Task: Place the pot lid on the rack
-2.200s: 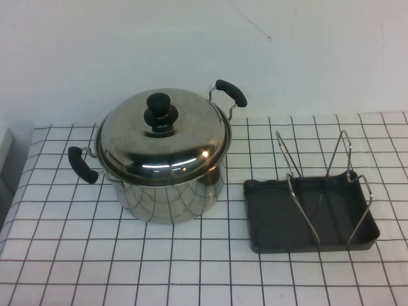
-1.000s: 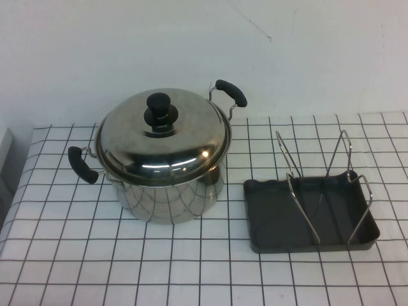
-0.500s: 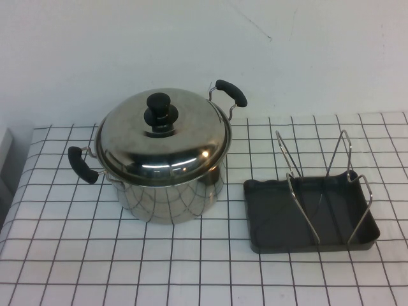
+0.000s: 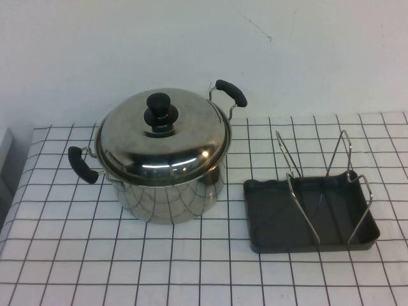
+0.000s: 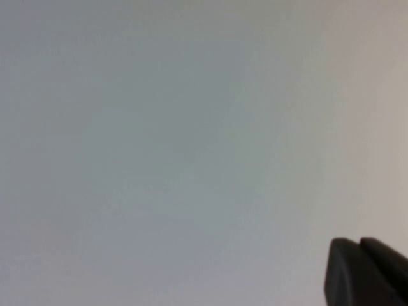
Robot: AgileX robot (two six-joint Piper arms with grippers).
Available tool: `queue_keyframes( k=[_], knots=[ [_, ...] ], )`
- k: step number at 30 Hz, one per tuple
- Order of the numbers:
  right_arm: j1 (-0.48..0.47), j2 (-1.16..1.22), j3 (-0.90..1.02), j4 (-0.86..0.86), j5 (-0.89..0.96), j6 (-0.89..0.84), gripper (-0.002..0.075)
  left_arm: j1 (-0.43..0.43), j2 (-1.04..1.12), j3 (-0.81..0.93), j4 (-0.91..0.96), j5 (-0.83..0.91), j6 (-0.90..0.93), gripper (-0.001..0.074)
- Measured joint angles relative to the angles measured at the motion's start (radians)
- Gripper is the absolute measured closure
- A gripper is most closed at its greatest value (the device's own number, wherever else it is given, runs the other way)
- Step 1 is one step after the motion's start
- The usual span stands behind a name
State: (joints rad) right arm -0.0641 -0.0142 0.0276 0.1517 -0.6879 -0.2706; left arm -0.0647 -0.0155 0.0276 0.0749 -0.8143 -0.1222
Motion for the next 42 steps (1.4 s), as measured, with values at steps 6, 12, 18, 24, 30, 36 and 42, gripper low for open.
queue_keyframes(
  k=[6, 12, 18, 24, 30, 36, 42],
  knots=[
    [0.000, 0.000, 0.000, 0.017, 0.022, -0.013, 0.0729, 0.000, 0.000, 0.000, 0.014, -0.061, 0.000, 0.0737],
    [0.000, 0.000, -0.167, 0.017, 0.410, -0.025, 0.0729, 0.000, 0.000, 0.000, 0.018, -0.087, 0.000, 0.0737],
    [0.000, 0.037, -0.370, 0.015, 0.733, -0.040, 0.0729, 0.000, 0.000, 0.000, 0.024, -0.136, -0.040, 0.0737],
    [0.000, 0.132, -0.521, 0.014, 1.141, -0.090, 0.0729, 0.000, 0.000, 0.000, -0.003, -0.172, -0.044, 0.0737],
    [0.000, 0.160, -0.521, 0.014, 1.320, -0.218, 0.0729, 0.000, 0.000, 0.000, -0.009, -0.176, -0.048, 0.0737],
    [0.000, 0.160, -0.451, 0.015, 1.333, -0.322, 0.0729, 0.000, -0.001, -0.007, -0.075, 0.122, -0.108, 0.0737],
    [0.026, 0.160, -0.338, 0.019, 1.256, -0.345, 0.0729, 0.000, -0.001, -0.163, -0.003, 0.762, -0.127, 0.0737]
  ],
)
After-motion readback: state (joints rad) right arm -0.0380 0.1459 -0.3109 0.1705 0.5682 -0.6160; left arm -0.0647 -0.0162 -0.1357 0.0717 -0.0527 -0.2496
